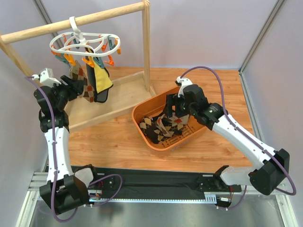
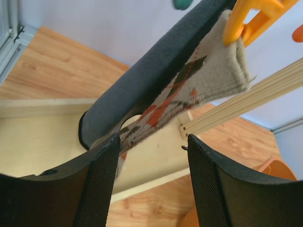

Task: Remove the socks clipped to the hanger

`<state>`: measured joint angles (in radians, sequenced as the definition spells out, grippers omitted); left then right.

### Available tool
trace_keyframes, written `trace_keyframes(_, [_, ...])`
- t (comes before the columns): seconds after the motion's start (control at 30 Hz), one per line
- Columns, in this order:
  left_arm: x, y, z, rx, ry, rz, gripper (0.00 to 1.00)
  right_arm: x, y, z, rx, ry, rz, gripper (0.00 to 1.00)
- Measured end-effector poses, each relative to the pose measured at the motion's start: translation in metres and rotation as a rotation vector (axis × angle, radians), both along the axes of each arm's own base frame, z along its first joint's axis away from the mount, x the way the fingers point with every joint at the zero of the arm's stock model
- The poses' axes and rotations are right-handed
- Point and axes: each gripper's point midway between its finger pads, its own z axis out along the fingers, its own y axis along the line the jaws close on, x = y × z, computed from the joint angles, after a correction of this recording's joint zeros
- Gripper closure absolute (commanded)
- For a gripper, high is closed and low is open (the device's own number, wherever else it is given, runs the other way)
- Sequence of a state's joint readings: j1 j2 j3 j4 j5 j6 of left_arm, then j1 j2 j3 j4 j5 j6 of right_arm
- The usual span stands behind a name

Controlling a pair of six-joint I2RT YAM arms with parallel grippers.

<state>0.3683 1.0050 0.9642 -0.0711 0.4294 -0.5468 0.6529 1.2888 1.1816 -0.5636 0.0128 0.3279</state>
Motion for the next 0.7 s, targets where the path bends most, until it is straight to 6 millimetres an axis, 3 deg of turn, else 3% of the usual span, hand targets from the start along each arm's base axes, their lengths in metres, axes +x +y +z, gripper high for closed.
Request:
trace_keyframes(0.37, [0.026,0.007,0.028,0.052,-0.066,-0.025,0.37,-0.019,0.022,0.033,0.071,-0.054,0.114,0.21])
trace_keyframes(0.47, [0.032,0.007,0.025,0.049,-0.061,-0.040,0.53,-0.023,0.030,0.042,0.082,-0.072,0.149,0.21])
trace_keyframes(0.5, [0.033,0.007,0.023,0.044,-0.055,-0.047,0.64,-0.025,0.032,0.046,0.085,-0.081,0.159,0.21])
trace_keyframes(0.7, [0.030,-0.011,0.027,0.037,-0.071,-0.114,0.94,-0.034,0.059,0.074,0.115,-0.158,0.236,0.22])
